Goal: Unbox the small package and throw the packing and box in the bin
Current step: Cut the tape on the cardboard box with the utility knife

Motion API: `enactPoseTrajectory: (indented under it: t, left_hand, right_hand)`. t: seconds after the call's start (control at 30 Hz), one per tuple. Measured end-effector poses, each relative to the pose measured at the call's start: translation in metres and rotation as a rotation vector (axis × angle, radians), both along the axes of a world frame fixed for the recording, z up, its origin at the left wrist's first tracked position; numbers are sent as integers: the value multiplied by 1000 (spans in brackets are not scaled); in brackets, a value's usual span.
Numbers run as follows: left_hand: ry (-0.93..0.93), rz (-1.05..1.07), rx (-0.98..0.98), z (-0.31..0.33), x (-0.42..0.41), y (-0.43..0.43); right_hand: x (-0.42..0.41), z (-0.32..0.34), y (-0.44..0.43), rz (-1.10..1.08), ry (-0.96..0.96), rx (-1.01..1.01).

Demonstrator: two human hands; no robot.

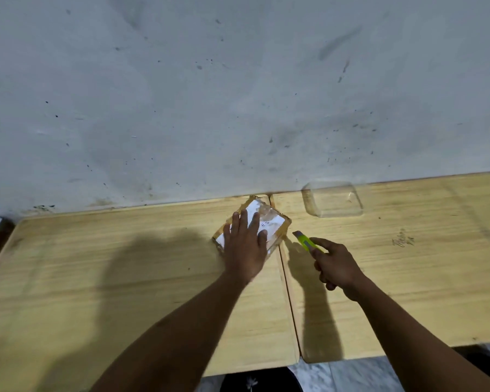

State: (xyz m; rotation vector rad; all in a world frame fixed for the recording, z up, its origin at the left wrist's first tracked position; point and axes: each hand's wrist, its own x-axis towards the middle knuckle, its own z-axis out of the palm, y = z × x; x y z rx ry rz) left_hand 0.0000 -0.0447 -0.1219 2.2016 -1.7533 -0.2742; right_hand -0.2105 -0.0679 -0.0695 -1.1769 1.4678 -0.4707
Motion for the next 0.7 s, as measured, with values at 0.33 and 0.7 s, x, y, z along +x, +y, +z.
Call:
enactPoseTrajectory:
  t: [0.33,0.7]
  left_hand:
    - [18,-179,-68,4,8,-13]
    - [-74,-231,-3,-3,21,-19]
  right_hand:
    - [15,-1,8,-54,-133,19]
    - [25,-4,-5,-58,-186,39]
